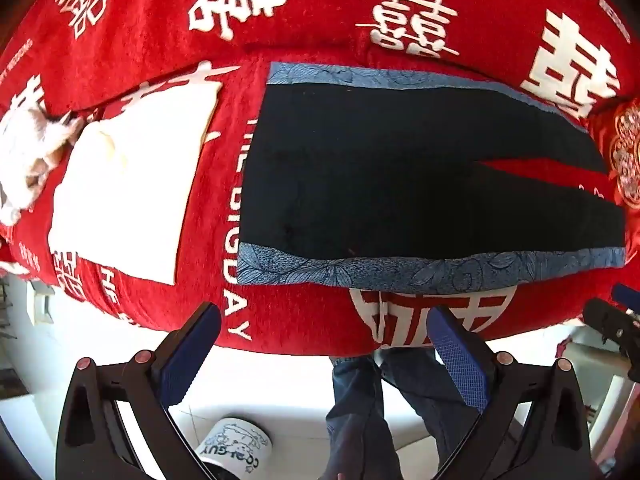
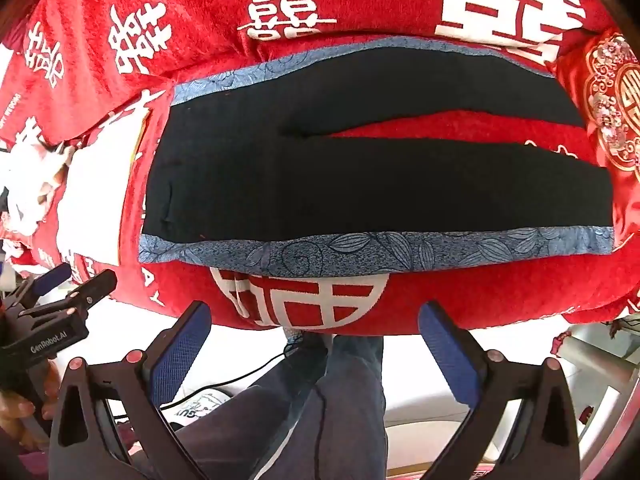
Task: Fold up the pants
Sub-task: 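Move both grippers toward the grey waistband of the black trousers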
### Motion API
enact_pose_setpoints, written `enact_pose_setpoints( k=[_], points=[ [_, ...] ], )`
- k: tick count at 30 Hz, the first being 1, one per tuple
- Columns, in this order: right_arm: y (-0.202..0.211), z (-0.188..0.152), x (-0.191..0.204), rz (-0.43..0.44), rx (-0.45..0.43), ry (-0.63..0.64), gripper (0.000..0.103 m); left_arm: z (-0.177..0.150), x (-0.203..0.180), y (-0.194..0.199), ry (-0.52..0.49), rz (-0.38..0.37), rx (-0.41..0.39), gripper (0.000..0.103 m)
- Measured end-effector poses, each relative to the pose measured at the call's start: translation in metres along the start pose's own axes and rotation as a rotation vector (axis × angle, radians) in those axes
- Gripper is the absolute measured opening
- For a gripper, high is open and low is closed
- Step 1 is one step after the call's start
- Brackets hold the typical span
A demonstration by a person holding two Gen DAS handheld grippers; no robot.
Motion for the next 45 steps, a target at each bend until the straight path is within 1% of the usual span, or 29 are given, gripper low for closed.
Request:
enact_pose_setpoints(
  k=[4,9,11,14,22,25,30,34,37,39,43,45],
  points=[
    [0.003,-0.001,0.000,-0.040,-0.017,0.012,0.103,0.002,0.006,0.004,0.019,-0.012,-0.010,0.103],
    [0.007,0.000,-0.008,-0.076,-0.029,0.021,0.103,0.007,0.009,0.007,0.012,0.016,-0.029,0.103],
    [0.008,0.002,-0.013,-0.090,-0.036,0.029,0.103,0.008,0.007,0.006,0.017,0.016,-0.028,0.103],
    [0.008,0.001,-0.017,-0.097,-0.035,0.035,0.103,0.006,0.002,0.004,0.024,-0.004,-0.013,0.103],
    [0.002,0.005,-0.034,-0.103,-0.014,0.053,0.103,0.004,-0.014,0.005,0.032,0.011,-0.013,0.103],
    [-0.001,0.007,-0.042,-0.113,-0.006,0.074,0.103,0.004,-0.018,0.001,0.053,-0.002,-0.012,0.103],
    [-0.018,0.009,-0.052,-0.130,0.017,0.116,0.103,0.001,-0.026,-0.015,0.059,0.003,0.004,0.103],
    [-0.037,0.008,-0.058,-0.141,0.044,0.136,0.103,0.002,-0.032,-0.032,0.063,-0.007,0.001,0.103],
    [-0.053,0.009,-0.060,-0.121,0.055,0.134,0.103,0.004,-0.035,-0.048,0.053,-0.004,0.004,0.103],
    [-0.062,0.011,-0.059,-0.114,0.058,0.124,0.103,0.006,-0.037,-0.057,0.052,-0.015,0.005,0.103],
    [-0.083,0.013,-0.055,-0.089,0.045,0.109,0.103,0.008,-0.039,-0.080,0.045,-0.034,0.006,0.103],
    [-0.095,0.013,-0.052,-0.096,0.039,0.116,0.103,0.007,-0.038,-0.093,0.041,-0.034,0.016,0.103]
  ],
)
Point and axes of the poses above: each gripper's, at about its wrist camera, not at the fingertips, and y roughly against the way its jaws point, x to its left, z to its top, the point moved 10 cm from there along -y, roughly the way its jaws point, and after that the axes turned 4 degrees about -y, right-handed, at the moved point
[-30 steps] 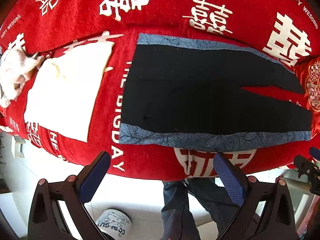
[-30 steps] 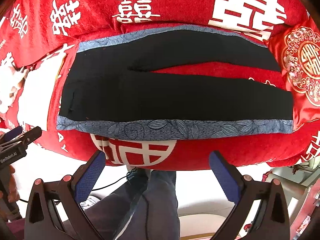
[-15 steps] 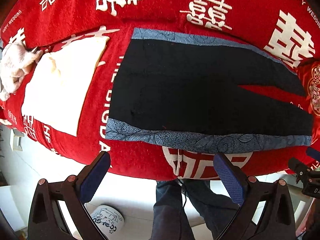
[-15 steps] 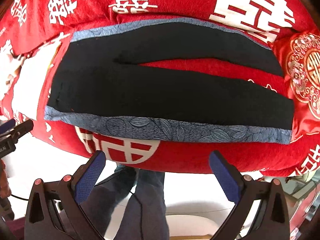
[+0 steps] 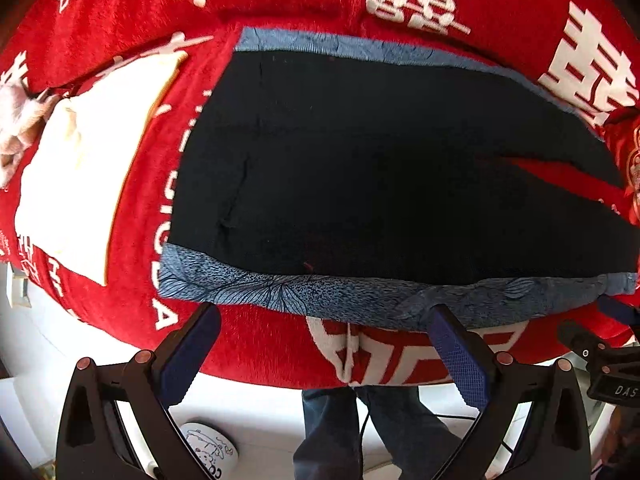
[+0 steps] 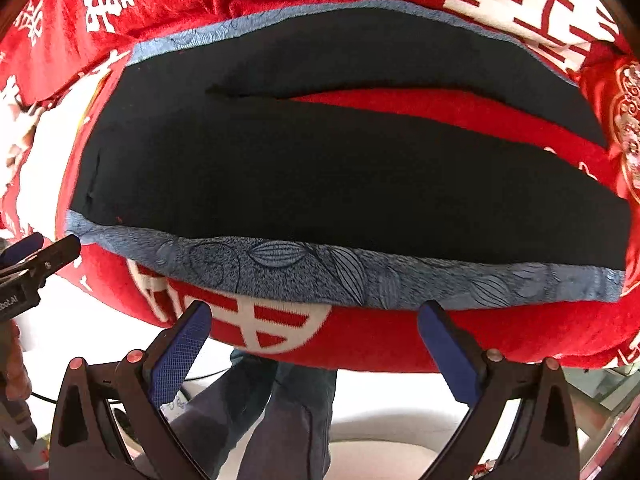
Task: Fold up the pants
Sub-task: 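Move both grippers toward the grey waistband of the black trousers, then grasp the grey waistband edge of the black trousers with both grippers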
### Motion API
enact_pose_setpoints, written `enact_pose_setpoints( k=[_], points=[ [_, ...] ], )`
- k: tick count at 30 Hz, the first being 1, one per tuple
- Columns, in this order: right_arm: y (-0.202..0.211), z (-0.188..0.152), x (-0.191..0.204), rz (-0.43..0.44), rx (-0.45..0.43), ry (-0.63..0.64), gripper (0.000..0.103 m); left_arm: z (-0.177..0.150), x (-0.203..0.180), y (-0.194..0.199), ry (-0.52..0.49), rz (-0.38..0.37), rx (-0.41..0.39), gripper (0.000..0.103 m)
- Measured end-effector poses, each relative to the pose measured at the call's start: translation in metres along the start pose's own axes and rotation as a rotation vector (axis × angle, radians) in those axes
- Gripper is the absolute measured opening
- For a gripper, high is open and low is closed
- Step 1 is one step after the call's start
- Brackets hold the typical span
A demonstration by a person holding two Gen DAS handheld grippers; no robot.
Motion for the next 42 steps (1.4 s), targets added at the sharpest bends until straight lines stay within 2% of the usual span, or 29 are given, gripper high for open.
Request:
enact_pose_setpoints(
  k=[5,12,18,21,24,27,35,38,40,42],
  points=[
    [-0.024,-0.002,0.008,0.005,0.014,-0.013,0.103,-0.002,0.004,-0.021,-0.018,0.006,0.009,0.103],
    [-0.037,-0.004,0.010,0.005,0.018,-0.035,0.103,-0.002,0.010,-0.033,-0.029,-0.006,0.008,0.103],
    [-0.041,0.000,0.006,0.009,0.015,-0.047,0.103,0.000,0.016,-0.037,-0.043,0.017,-0.004,0.103],
    [-0.042,0.001,0.006,0.035,0.014,-0.065,0.103,-0.002,0.015,-0.039,-0.033,-0.013,-0.001,0.103],
    [-0.040,0.002,0.006,0.101,0.013,-0.105,0.101,0.000,0.019,-0.039,-0.012,-0.044,-0.009,0.103],
    [-0.036,0.003,0.006,0.164,0.003,-0.129,0.094,0.000,0.024,-0.039,0.013,-0.077,-0.019,0.103],
    [-0.032,-0.010,0.014,0.312,0.003,-0.176,0.092,-0.005,0.028,-0.038,0.031,-0.130,-0.031,0.103],
    [-0.033,-0.015,0.031,0.406,0.016,-0.189,0.084,-0.013,0.035,-0.038,0.063,-0.172,-0.033,0.102],
    [-0.036,-0.021,0.045,0.493,0.036,-0.208,0.068,-0.018,0.039,-0.039,0.081,-0.204,-0.028,0.078],
    [-0.041,-0.025,0.063,0.589,0.059,-0.226,0.063,-0.025,0.044,-0.045,0.113,-0.249,0.003,0.077]
  ],
)
Point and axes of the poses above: each gripper's, at about its wrist camera, not at the fingertips, and y roughly against the way its jaws point, x to its left, z to its top, the point moved 10 cm from there along -y, roughly the way its jaws point, and after that the axes turned 4 degrees about -y, right-handed, at the moved point
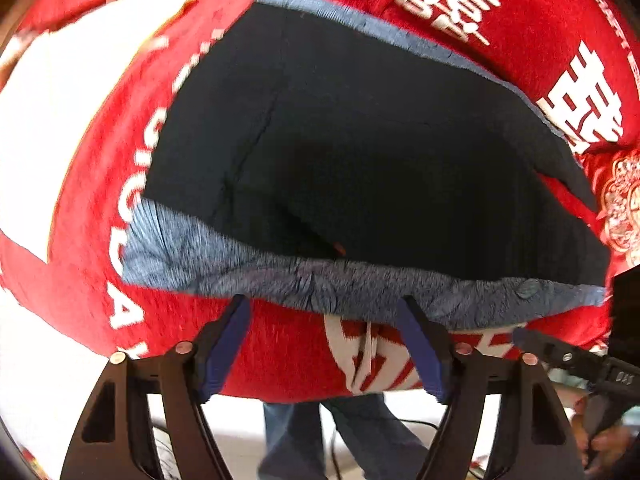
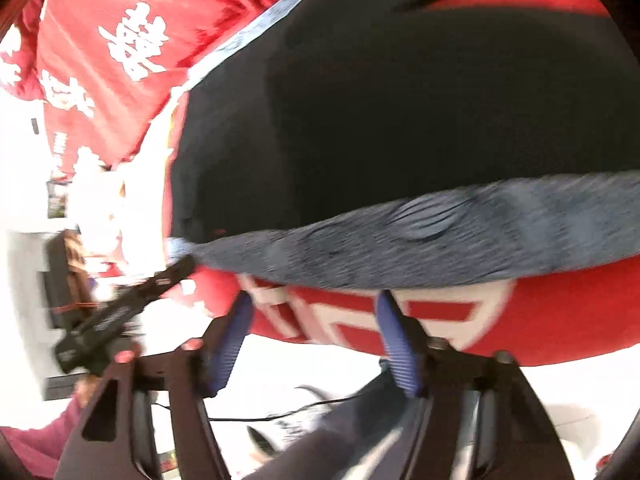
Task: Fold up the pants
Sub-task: 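Grasp the grey waistband edge of the black trousers with both grippers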
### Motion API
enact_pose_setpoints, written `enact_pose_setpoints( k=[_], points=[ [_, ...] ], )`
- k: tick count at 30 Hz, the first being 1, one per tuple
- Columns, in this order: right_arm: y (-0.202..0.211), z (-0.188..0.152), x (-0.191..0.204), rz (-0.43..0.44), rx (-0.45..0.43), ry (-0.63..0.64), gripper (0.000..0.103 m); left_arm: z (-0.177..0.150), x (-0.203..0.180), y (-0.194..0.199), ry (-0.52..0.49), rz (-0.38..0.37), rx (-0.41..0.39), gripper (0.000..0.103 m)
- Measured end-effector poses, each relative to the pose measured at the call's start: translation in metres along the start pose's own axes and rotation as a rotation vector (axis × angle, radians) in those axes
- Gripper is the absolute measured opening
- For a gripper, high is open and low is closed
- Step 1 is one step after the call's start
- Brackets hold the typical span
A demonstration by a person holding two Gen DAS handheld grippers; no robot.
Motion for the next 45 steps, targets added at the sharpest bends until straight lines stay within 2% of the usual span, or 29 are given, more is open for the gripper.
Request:
enact_pose_setpoints(
  k=[6,11,15,17,18,19,25,30,31,33,36,39,41,42,43,45],
  points=[
    [-0.052,-0.018,0.012,0.135,0.055,-0.026,0.063,-0.006,0.021,-0.001,0.059,-0.037,-0.035,0.077],
    [-0.078,-0.011,0.021,0.217,0.003,-0.044,0.063,-0.011,0.029,0.000,0.088,-0.104,-0.056,0.077],
    [-0.083,0.001,0.029,0.285,-0.047,-0.105,0.063,-0.023,0.034,0.000,0.103,-0.140,-0.037,0.077],
    [-0.083,0.007,0.032,0.326,-0.057,-0.146,0.044,-0.028,0.035,0.000,0.131,-0.165,-0.022,0.077],
    [-0.085,0.010,0.033,0.340,-0.046,-0.169,0.012,-0.028,0.035,0.000,0.144,-0.176,-0.019,0.077],
    [-0.084,0.012,0.035,0.354,-0.044,-0.174,0.004,-0.027,0.036,0.003,0.164,-0.194,-0.021,0.077],
    [-0.054,0.008,0.074,0.362,-0.061,-0.038,0.004,0.004,0.018,0.012,0.216,-0.285,-0.066,0.077],
    [-0.053,0.002,0.075,0.330,-0.032,0.020,0.004,0.023,0.017,-0.006,0.264,-0.271,-0.062,0.076],
    [-0.054,0.000,0.072,0.324,-0.023,0.029,0.004,0.024,0.018,-0.011,0.273,-0.251,-0.056,0.058],
    [-0.052,-0.003,0.063,0.316,-0.003,0.036,0.008,0.021,0.018,-0.020,0.258,-0.219,-0.033,0.035],
    [-0.041,-0.005,0.036,0.276,-0.011,0.026,0.008,0.017,0.016,-0.022,0.220,-0.222,-0.039,0.035],
    [-0.027,-0.002,-0.007,0.258,-0.050,-0.067,0.009,0.015,0.015,-0.021,0.178,-0.213,-0.037,0.035],
    [-0.018,-0.002,-0.033,0.240,-0.083,-0.121,0.019,0.018,0.013,-0.022,0.153,-0.205,-0.031,0.035],
    [-0.013,-0.002,-0.044,0.220,-0.103,-0.138,0.031,0.018,0.013,-0.023,0.145,-0.203,-0.024,0.035],
    [-0.010,-0.001,-0.051,0.218,-0.118,-0.155,0.035,0.019,0.012,-0.024,0.142,-0.203,-0.020,0.035],
    [-0.002,0.000,-0.060,0.277,-0.153,-0.214,0.035,0.024,0.011,-0.026,0.132,-0.200,-0.016,0.035]
  ],
)
Point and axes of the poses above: each gripper's, at about its wrist camera, not at the fingertips, and y roughly against the way its jaws point, x to its left, z to its top, the point moved 10 cm from there along -y, roughly the way its jaws point, and after that the axes turned 4 degrees about -y, right-handed, at the moved point
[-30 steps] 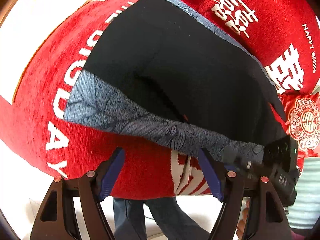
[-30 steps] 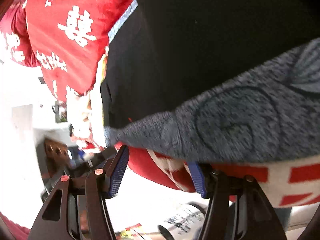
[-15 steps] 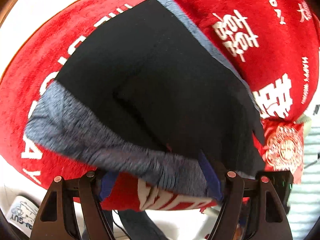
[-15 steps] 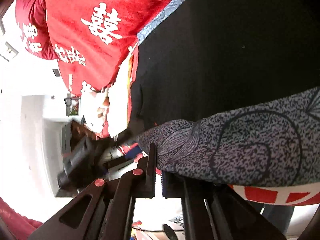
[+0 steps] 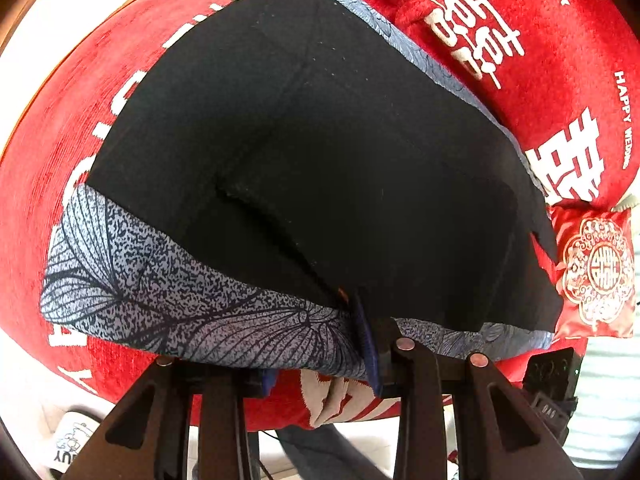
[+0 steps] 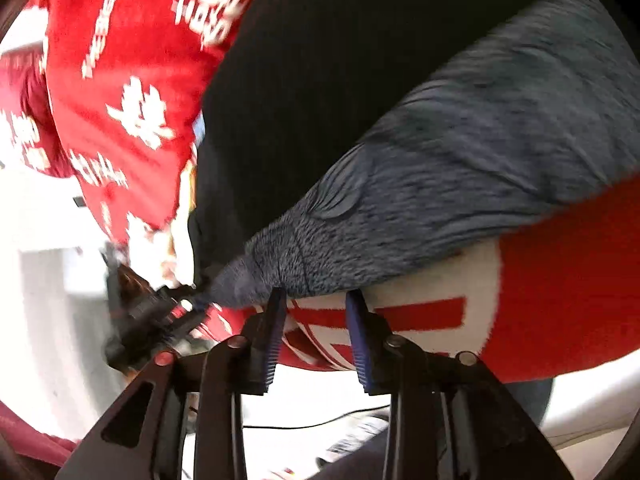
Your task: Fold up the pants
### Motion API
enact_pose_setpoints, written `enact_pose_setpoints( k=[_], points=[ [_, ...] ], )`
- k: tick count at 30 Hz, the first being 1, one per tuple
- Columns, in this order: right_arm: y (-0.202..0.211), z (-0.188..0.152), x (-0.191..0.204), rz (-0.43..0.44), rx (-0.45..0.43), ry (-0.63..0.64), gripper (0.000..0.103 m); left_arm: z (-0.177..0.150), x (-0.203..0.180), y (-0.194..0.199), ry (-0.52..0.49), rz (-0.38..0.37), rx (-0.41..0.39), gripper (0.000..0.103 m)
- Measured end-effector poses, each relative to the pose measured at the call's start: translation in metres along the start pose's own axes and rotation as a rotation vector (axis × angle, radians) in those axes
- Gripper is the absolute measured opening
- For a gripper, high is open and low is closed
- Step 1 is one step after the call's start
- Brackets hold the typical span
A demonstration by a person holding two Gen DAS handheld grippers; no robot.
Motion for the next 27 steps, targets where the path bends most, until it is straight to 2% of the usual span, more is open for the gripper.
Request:
enact_pose_setpoints(
  k=[4,5,6,7,9,12,16,19,22,26,27],
  points=[
    [0.004,0.020,-0.002,0.164,-0.094,-0.143,0.037,0.003,-0.002,-0.006,-0.012,0.005,0.004,0.035],
    [0.001,0.024,-0.005,0.216,-0.108,-0.199,0.033,0.003,-0.001,-0.006,-0.012,0.001,0.002,0.035],
    [0.001,0.027,-0.010,0.242,-0.123,-0.264,0.013,0.004,-0.001,-0.006,-0.007,-0.005,-0.003,0.034],
    [0.004,0.027,-0.014,0.235,-0.132,-0.293,0.006,0.005,0.000,-0.004,0.001,-0.003,-0.007,0.027],
    [0.013,0.025,-0.007,0.184,-0.128,-0.266,0.006,0.006,0.002,0.004,0.019,-0.007,-0.012,0.025],
    [0.030,0.030,0.033,0.060,-0.061,-0.070,0.006,0.016,-0.009,0.026,0.038,-0.001,-0.044,0.025],
    [0.053,0.061,0.086,0.014,0.035,0.094,0.006,0.049,-0.040,0.055,0.028,0.008,-0.098,0.025],
    [0.059,0.105,0.116,0.005,0.094,0.140,0.006,0.086,-0.065,0.069,0.009,0.008,-0.151,0.025],
    [0.055,0.150,0.143,0.020,0.148,0.143,0.006,0.136,-0.084,0.071,-0.019,0.023,-0.208,0.025],
    [0.023,0.232,0.152,-0.025,0.204,0.157,0.009,0.207,-0.096,0.038,-0.075,0.054,-0.254,0.026],
    [0.013,0.247,0.149,-0.036,0.213,0.155,0.009,0.224,-0.093,0.023,-0.093,0.096,-0.258,0.026]
  ],
)
Point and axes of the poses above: each gripper's, at about its wrist camera, not at the fingertips, and y roughly against the way its jaws point, x to its left, z to its top, the point moved 10 cm from there along -y, roughly the way its jaws point, and after that the axes turned 4 degrees about -y, right-handed, at the moved point
